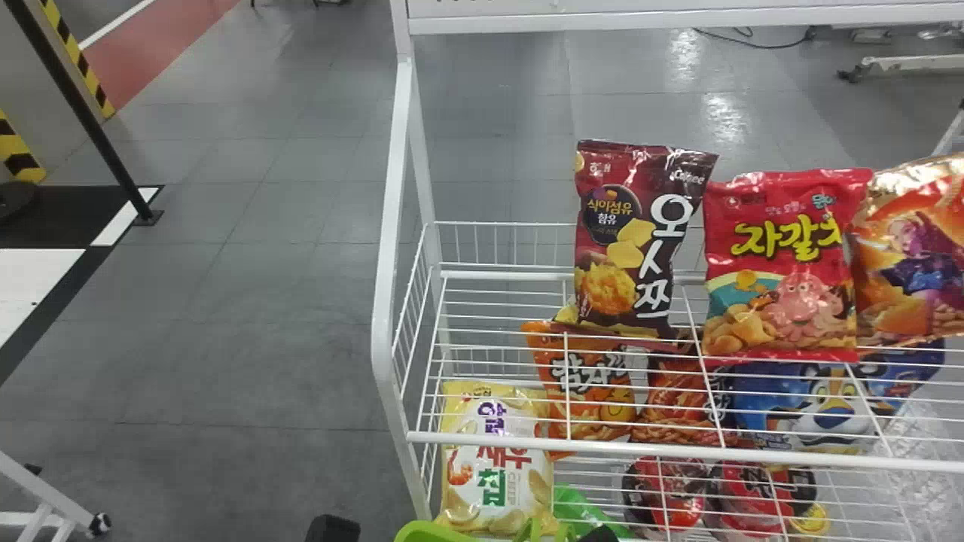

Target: Hold basket handle with left hand then pick Gkobukchip with right hand and place into basket

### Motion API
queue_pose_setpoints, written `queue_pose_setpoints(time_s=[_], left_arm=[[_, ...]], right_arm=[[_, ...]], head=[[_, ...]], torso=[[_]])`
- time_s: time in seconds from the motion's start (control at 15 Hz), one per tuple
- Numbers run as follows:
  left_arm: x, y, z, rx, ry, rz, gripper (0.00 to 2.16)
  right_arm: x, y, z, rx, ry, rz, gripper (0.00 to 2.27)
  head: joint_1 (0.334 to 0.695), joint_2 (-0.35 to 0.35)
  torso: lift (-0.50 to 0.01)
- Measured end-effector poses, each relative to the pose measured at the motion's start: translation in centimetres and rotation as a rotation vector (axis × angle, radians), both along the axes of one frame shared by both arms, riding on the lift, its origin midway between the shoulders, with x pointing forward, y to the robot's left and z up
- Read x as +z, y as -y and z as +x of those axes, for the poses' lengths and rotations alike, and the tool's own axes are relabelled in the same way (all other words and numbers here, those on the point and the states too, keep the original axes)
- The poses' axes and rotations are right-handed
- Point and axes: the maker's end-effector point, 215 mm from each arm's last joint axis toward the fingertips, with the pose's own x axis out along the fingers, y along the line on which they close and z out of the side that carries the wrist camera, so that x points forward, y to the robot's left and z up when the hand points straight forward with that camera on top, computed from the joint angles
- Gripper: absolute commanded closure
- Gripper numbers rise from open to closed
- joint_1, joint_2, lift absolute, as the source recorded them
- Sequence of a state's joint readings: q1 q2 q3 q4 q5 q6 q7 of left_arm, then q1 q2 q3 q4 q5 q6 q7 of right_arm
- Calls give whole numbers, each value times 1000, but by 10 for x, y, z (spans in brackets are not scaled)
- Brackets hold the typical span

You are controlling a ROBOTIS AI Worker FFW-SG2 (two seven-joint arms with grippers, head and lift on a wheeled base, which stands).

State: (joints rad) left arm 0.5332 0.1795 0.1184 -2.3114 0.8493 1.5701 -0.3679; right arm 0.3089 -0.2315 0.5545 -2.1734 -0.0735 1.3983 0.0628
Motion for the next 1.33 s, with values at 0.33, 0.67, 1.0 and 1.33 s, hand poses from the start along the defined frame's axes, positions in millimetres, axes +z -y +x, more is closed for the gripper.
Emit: queue_pose_setpoints(time_s=[0.33, 0.67, 1.0, 1.33], left_arm=[[-1, -2, 0, 4, -3, 2, 1703], [-4, 0, -1, 3, -11, 1, 1706], [-4, 9, -6, 15, -34, -26, 1706], [1, 7, -7, 17, -23, -28, 1706]], right_arm=[[32, 42, 6, -73, 57, -31, 70], [110, 64, 76, -218, 374, 34, 80], [177, 55, 116, -306, 611, 194, 80], [229, 70, 138, -409, 888, 271, 66]], head=[[695, -82], [695, -146], [695, -133], [695, -154]], torso=[[-32], [-32], [-32], [-32]])
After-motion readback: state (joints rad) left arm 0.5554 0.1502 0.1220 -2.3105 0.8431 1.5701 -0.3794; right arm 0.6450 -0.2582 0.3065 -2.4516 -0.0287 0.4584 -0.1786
